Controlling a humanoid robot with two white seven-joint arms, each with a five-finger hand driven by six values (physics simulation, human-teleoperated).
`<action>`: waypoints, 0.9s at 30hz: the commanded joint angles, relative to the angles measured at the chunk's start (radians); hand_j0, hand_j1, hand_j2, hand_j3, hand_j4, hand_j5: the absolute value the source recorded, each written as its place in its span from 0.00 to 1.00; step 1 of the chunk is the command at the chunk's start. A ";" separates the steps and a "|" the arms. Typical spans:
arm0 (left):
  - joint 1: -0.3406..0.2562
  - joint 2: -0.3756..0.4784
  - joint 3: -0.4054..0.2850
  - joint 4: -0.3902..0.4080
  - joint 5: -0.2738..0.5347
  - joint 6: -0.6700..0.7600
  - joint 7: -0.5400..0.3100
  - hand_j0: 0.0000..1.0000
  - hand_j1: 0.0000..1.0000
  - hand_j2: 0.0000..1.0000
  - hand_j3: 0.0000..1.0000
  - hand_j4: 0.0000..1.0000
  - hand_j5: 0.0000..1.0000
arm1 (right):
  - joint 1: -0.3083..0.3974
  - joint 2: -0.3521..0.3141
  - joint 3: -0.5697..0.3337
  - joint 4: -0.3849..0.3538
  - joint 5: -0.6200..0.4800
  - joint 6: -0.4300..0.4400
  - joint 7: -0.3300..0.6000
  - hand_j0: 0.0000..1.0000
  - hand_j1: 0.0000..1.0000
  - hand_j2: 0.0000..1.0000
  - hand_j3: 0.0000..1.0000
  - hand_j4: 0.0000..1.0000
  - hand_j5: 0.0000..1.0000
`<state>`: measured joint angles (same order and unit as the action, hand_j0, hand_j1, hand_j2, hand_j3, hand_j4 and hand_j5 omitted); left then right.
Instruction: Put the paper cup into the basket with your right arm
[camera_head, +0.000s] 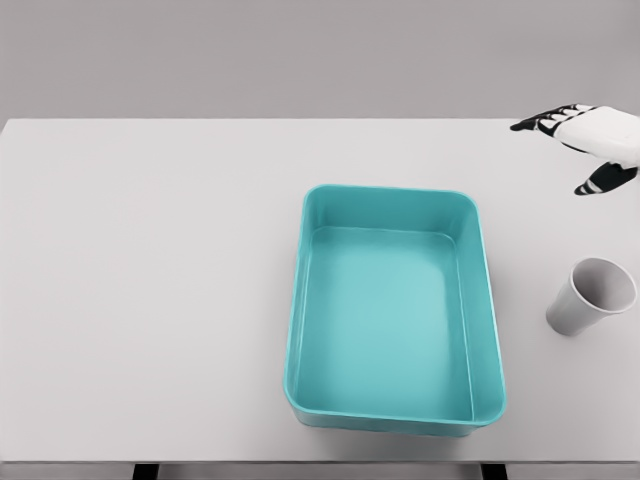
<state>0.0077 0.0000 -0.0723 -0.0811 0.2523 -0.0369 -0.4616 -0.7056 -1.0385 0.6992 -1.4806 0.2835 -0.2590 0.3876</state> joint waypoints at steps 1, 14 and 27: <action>0.000 0.000 0.000 0.000 0.001 0.000 0.000 1.00 1.00 1.00 1.00 1.00 1.00 | 0.000 -0.002 -0.001 -0.006 0.000 0.001 0.005 1.00 1.00 1.00 1.00 1.00 1.00; 0.000 0.000 0.000 0.000 0.001 0.000 0.000 1.00 1.00 1.00 1.00 1.00 1.00 | 0.092 -0.058 -0.269 0.264 -0.700 -0.060 0.223 1.00 1.00 1.00 1.00 1.00 1.00; 0.000 0.000 0.000 0.000 0.001 0.000 0.000 1.00 1.00 1.00 1.00 1.00 1.00 | 0.448 -0.161 -0.511 0.434 -0.951 -0.258 0.223 1.00 1.00 1.00 1.00 1.00 1.00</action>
<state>0.0077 0.0000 -0.0723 -0.0813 0.2523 -0.0368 -0.4615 -0.2501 -1.1684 0.1955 -1.0288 -0.6524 -0.4843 0.6108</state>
